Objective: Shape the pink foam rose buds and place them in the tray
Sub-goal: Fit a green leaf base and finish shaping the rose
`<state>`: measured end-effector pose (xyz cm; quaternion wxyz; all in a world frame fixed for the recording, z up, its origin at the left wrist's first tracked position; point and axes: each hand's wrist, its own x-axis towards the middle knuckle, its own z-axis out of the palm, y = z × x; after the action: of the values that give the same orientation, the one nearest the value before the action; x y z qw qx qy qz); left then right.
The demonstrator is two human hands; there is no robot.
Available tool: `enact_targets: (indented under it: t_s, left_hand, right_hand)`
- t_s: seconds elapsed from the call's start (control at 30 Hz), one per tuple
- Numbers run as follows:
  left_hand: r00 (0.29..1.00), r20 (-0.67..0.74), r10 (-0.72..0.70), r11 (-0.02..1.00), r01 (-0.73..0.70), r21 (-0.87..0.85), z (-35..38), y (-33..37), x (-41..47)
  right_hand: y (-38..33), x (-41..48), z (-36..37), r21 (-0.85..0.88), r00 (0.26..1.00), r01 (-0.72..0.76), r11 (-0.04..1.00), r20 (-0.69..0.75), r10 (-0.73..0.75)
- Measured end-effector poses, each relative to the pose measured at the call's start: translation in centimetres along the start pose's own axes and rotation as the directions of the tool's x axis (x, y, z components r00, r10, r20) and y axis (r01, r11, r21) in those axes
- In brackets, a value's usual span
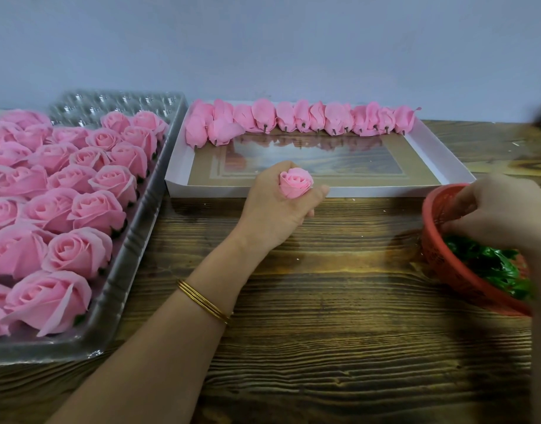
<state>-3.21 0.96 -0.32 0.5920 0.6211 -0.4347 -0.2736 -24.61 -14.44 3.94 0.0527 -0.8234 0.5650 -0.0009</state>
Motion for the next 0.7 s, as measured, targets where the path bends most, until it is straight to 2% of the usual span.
enact_targets:
  t_s: [0.17,0.27,0.6,0.7]
  left_hand:
    - [1.000,-0.014,0.003,1.000,-0.003,-0.001,0.03,-0.06,-0.03]
    - [1.000,-0.016,0.005,1.000,-0.005,-0.008,0.03,-0.08,-0.01]
    - [1.000,-0.008,0.008,1.000,-0.008,-0.001,-0.04,-0.19,0.05]
    - [1.000,-0.015,0.012,1.000,-0.012,-0.013,0.01,-0.24,0.09]
  right_hand:
    - [-0.10,0.11,0.16,-0.023,0.999,-0.032,0.999,0.007,0.032]
    - [0.08,0.25,0.31,-0.013,0.997,-0.063,0.998,-0.037,0.063]
    - [0.19,0.14,0.14,0.140,0.980,-0.089,0.986,-0.162,0.111]
    - [0.29,0.10,0.10,0.139,0.975,-0.087,0.987,-0.191,0.112]
